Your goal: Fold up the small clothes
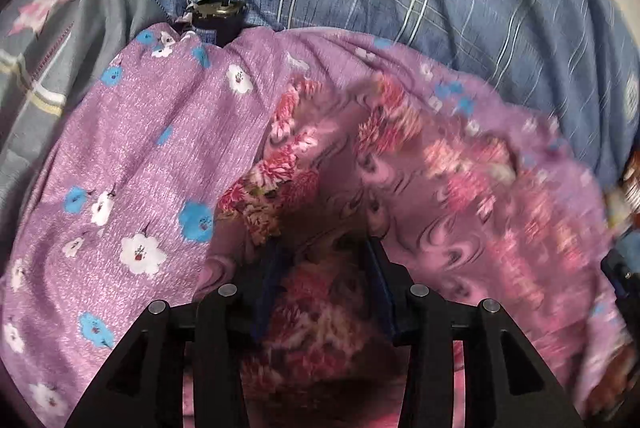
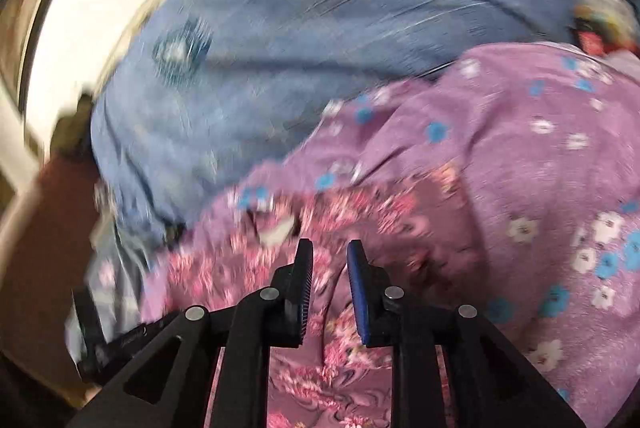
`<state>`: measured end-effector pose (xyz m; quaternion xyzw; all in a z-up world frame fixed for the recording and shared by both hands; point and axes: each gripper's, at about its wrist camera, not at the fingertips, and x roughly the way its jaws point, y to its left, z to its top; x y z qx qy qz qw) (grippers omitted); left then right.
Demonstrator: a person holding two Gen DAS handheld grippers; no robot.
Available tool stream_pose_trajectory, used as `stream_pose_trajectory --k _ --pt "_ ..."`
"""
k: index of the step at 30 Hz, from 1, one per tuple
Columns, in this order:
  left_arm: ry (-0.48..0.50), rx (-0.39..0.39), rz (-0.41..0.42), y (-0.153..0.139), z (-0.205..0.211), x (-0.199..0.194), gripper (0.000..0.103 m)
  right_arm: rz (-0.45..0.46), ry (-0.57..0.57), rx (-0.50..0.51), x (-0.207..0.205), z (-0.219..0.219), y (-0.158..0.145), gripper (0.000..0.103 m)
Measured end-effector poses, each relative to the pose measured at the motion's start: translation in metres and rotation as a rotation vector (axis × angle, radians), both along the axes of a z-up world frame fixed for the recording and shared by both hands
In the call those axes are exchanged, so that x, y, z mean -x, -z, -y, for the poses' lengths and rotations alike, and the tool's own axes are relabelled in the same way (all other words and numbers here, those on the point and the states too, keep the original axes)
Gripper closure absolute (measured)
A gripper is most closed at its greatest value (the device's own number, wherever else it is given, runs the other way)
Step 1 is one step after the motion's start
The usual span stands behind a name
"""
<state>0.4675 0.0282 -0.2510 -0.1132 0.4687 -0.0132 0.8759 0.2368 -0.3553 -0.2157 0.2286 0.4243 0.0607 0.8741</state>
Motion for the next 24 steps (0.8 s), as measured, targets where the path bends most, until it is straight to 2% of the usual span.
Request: stream_pose_trajectory --k 2,3,4,5,6,7,8,10,12,13,14,16,18,20,21,22,23,24 --pt "0.028 -0.078 0.0 -0.006 0.013 0.005 0.062 -0.242 -0.143 0.085 -0.015 -0.023 0.038 0.082" --pt "0.045 -0.113 -0.003 -0.006 0.019 0.008 0.062 -0.249 -0.168 0.107 -0.013 -0.027 0.044 0.083" --pt "0.061 -0.137 -0.004 -0.006 0.022 0.011 0.061 -0.217 -0.2 0.162 -0.01 -0.031 0.036 0.084" --pt "0.075 -0.155 -0.005 -0.007 0.023 0.014 0.06 -0.237 -0.225 0.175 -0.01 -0.033 0.034 0.083" --pt "0.086 -0.159 -0.006 -0.007 0.022 0.015 0.06 -0.244 -0.221 0.155 -0.009 -0.029 0.033 0.083" --pt "0.094 -0.152 -0.011 -0.009 0.017 0.02 0.06 -0.252 -0.189 0.092 -0.009 -0.02 0.033 0.083" --pt "0.089 -0.122 -0.009 -0.013 0.012 0.023 0.063 -0.252 -0.174 0.059 -0.01 -0.015 0.034 0.083" --pt "0.058 -0.064 0.032 -0.024 -0.005 0.029 0.069 -0.185 -0.118 0.027 -0.01 -0.006 0.022 0.08" --pt "0.051 -0.047 0.117 -0.041 -0.007 0.034 0.069 -0.072 -0.072 -0.006 -0.012 -0.006 0.007 0.078" --pt "0.044 -0.048 0.154 -0.047 -0.004 0.035 0.066 -0.034 -0.052 -0.037 -0.013 -0.007 0.003 0.07" --pt "0.037 -0.041 0.185 -0.051 0.0 0.032 0.058 -0.01 -0.04 -0.063 -0.016 -0.009 0.003 0.061" --pt "0.044 -0.006 0.199 -0.047 0.006 0.018 0.044 0.007 -0.041 -0.068 -0.03 -0.024 0.009 0.057" --pt "0.028 0.013 0.148 -0.031 0.009 -0.003 0.042 -0.024 -0.041 -0.014 -0.041 -0.037 0.022 0.058" --pt "0.005 0.004 0.048 -0.007 0.008 -0.022 0.042 -0.107 -0.048 0.057 -0.051 -0.047 0.046 0.062" --pt "-0.011 -0.012 0.011 0.001 0.008 -0.026 0.041 -0.092 -0.048 0.077 -0.049 -0.048 0.051 0.062" --pt "-0.018 -0.017 0.021 0.001 0.01 -0.023 0.04 -0.062 -0.05 0.095 -0.046 -0.049 0.047 0.063" --pt "-0.022 -0.028 0.02 0.001 0.009 -0.026 0.042 -0.069 -0.059 0.1 -0.044 -0.05 0.044 0.062" --pt "-0.022 -0.044 0.017 -0.002 0.012 -0.024 0.042 -0.056 -0.061 0.073 -0.04 -0.049 0.039 0.061"
